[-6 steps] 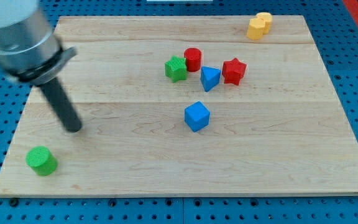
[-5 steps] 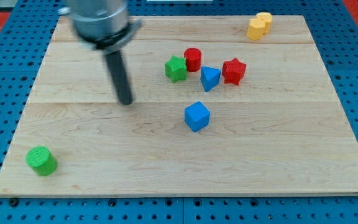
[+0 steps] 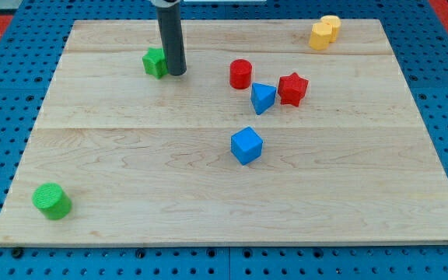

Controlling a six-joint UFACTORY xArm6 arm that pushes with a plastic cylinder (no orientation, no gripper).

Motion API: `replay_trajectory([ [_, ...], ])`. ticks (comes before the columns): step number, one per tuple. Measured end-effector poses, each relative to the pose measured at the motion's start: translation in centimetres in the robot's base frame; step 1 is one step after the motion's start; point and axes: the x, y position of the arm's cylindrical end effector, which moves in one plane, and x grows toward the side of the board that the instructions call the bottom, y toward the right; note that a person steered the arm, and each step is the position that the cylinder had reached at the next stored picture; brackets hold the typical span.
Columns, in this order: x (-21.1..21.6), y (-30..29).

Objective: Push the green star above the green circle

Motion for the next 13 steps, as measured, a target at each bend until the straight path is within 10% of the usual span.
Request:
replay_trajectory([
  [8,-5.3,-2.8],
  [11,-2.9,-7.7],
  [13,8.8,-11.2],
])
